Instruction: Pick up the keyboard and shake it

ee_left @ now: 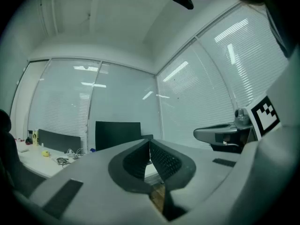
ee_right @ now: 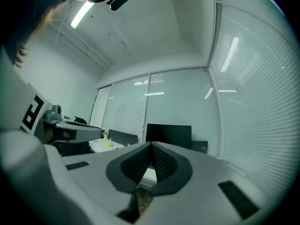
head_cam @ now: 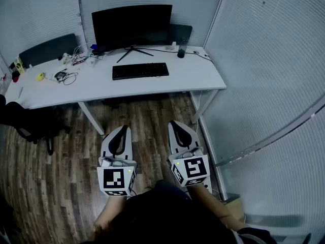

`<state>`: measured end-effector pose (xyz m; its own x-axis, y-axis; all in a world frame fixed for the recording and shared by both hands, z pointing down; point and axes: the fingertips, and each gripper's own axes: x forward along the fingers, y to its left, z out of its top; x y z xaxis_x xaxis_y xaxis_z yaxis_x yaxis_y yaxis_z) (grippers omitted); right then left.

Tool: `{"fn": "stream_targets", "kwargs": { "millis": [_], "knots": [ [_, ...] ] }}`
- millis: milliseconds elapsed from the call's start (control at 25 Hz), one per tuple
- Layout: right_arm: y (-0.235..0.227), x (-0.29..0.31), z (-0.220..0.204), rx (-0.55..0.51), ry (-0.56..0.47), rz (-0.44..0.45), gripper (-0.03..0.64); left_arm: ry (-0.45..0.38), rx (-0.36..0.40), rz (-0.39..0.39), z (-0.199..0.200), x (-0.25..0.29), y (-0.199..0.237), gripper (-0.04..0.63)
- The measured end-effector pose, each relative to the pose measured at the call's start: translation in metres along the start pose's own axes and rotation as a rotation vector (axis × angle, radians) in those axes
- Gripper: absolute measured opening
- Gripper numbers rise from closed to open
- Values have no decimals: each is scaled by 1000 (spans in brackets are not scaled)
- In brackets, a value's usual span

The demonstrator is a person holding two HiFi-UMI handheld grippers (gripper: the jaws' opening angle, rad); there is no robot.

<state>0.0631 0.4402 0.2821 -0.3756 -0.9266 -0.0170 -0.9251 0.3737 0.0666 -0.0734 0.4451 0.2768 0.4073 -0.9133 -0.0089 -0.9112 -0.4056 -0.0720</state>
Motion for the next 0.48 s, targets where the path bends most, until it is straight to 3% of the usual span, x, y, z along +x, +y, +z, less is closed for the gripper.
{"fn": "stream_targets", "kwargs": {
  "millis": [480],
  "knots": [
    [-36,38,-23,13,32,-43,31,28,-48,-33,-27,45,14,28]
  ]
}}
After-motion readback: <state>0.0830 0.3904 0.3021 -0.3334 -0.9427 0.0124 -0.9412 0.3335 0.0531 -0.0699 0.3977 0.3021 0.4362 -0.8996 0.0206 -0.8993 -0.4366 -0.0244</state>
